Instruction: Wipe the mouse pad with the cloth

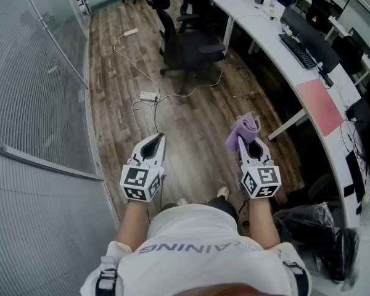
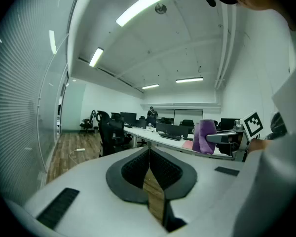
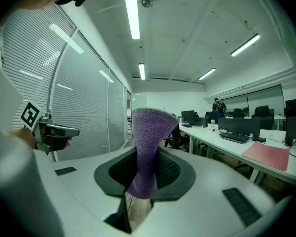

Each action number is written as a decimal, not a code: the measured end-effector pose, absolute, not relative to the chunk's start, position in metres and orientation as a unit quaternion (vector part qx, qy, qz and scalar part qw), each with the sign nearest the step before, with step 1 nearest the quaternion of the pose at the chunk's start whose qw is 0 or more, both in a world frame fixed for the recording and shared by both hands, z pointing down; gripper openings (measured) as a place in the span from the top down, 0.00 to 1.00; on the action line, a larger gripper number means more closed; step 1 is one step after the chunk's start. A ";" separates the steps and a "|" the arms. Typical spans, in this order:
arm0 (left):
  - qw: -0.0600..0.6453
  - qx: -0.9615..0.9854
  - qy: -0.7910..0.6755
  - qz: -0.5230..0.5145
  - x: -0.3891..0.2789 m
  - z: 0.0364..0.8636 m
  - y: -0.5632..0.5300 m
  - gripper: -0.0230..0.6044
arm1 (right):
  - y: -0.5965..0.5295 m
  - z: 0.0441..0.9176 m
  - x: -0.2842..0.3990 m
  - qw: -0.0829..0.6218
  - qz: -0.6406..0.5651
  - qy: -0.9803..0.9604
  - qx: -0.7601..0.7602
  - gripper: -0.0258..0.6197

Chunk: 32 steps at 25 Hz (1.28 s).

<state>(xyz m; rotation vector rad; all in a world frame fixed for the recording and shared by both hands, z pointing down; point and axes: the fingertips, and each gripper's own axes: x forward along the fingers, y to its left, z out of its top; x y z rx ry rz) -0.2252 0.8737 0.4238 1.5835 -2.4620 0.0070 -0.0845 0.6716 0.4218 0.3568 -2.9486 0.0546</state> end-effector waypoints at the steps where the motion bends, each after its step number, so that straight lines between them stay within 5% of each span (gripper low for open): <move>1: 0.107 0.538 -0.836 0.003 -0.225 0.424 0.876 0.91 | 0.674 0.421 -0.084 0.084 0.017 -0.989 0.120 0.81; 32: 0.110 0.573 -0.812 0.003 -0.227 0.425 0.834 0.91 | 0.641 0.419 -0.064 0.072 0.030 -0.982 0.171 0.81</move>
